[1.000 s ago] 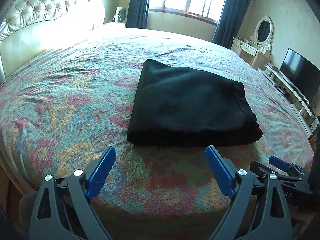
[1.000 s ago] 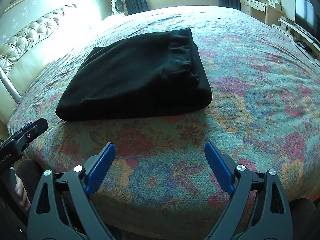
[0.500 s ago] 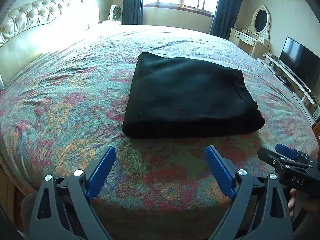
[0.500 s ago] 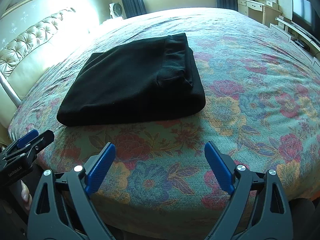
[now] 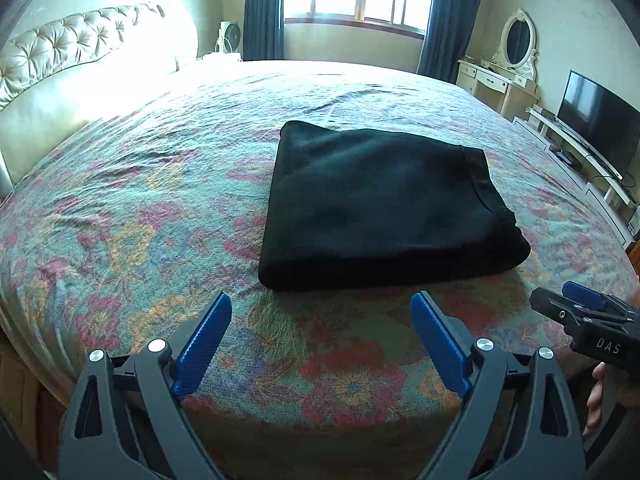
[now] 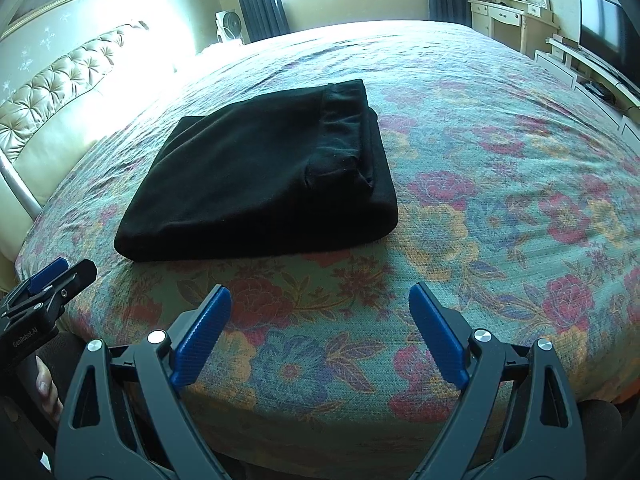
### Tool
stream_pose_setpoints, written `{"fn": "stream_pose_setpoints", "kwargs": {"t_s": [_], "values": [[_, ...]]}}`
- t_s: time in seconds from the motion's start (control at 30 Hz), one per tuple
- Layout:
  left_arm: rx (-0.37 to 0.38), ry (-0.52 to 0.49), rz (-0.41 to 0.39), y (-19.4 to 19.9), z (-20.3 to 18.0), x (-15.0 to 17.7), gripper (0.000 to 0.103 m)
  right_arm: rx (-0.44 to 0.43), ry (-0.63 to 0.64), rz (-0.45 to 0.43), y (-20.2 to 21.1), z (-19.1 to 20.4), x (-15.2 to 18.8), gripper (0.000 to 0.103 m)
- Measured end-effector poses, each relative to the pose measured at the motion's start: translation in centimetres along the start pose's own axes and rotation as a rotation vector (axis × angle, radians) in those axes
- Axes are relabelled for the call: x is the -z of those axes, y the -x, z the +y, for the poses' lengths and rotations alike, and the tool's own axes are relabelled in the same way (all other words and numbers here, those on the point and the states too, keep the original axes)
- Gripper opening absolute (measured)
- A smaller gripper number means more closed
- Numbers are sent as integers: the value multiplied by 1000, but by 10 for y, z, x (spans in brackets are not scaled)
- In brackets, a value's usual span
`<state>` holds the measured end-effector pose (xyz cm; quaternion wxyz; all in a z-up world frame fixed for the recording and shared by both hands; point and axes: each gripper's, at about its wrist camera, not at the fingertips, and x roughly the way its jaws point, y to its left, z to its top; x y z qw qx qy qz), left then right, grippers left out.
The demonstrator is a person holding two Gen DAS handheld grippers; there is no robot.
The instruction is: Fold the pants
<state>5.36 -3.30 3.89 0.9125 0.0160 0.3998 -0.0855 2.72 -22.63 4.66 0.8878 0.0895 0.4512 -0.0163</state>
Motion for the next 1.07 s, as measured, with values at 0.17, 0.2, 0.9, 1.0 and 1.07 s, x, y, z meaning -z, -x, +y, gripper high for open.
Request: {"fn": "stream_pose_setpoints", "kwargs": {"t_s": [0.17,0.2,0.9,1.0,1.07], "values": [[-1,4,11,-1,1,1,90,-4,7,4,0,2,1,91],[-6,4,20,-3,1,1,90,-5,8,5,0,2,1,91],[11,31,26,0,0,4,90,-11,0,18,-3,2,3,91],[17,43,33,-1,2,2,90,-11,-6,18,-3,-2,3,91],[20,50,42,-2,3,2,90,-11,-10,19,-3,-4,3,91]]}}
